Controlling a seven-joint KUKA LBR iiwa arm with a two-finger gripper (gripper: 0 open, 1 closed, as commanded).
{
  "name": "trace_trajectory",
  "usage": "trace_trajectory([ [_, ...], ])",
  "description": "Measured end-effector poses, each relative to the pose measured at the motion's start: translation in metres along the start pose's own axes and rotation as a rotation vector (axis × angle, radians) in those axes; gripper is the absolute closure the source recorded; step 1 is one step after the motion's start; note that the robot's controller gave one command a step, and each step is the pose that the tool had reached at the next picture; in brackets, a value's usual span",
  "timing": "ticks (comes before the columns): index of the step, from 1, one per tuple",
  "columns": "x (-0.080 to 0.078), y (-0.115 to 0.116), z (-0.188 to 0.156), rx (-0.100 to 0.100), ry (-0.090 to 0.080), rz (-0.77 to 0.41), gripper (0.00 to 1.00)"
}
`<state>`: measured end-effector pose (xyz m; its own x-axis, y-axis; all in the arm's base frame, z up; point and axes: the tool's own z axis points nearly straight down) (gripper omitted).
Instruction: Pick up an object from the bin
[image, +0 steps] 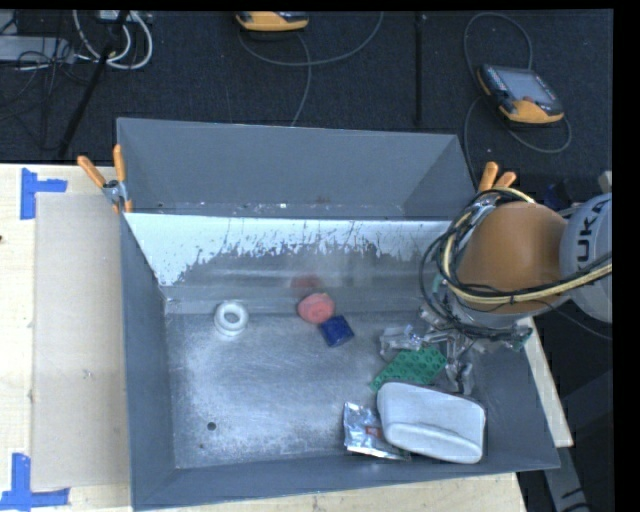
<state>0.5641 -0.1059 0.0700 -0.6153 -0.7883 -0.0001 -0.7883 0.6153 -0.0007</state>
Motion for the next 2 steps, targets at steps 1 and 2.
trace_trajectory([
  [1, -0.003, 0.001, 0.0, 0.0, -0.004, -0.001, 1.0],
  [2, -0.006, 0.02, -0.112, 0.008, -0.007, 0.021, 1.0],
])
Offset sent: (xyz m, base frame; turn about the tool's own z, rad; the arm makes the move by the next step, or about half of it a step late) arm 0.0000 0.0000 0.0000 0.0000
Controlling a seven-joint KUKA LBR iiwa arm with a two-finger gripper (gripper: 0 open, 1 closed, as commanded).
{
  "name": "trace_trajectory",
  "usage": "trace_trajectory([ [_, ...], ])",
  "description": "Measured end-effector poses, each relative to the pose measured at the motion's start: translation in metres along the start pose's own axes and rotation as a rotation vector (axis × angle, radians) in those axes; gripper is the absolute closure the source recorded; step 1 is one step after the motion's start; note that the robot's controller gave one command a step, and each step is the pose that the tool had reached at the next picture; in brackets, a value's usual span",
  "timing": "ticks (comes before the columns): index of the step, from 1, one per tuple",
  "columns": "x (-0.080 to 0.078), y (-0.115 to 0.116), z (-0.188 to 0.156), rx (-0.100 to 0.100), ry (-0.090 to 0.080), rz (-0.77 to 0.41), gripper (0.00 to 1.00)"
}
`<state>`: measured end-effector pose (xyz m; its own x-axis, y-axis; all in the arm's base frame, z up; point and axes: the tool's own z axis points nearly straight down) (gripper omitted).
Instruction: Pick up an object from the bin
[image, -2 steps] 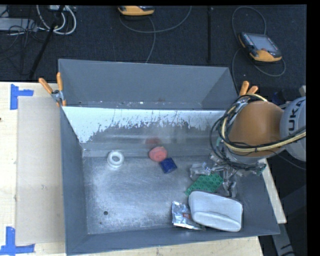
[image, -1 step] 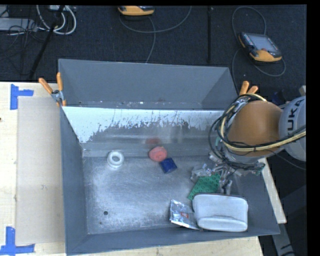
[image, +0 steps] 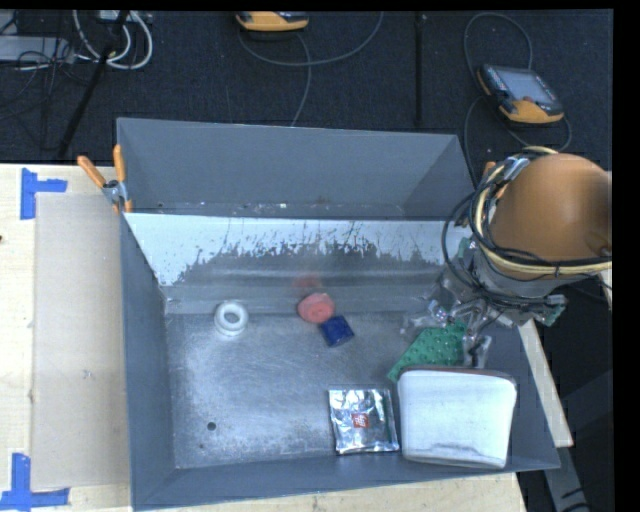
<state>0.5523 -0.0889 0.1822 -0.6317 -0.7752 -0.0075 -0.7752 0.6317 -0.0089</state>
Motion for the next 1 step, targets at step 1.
trace_trajectory([
  [1, -0.0154, -0.0178, -0.0562, -0.003, 0.002, 0.03, 1.0],
])
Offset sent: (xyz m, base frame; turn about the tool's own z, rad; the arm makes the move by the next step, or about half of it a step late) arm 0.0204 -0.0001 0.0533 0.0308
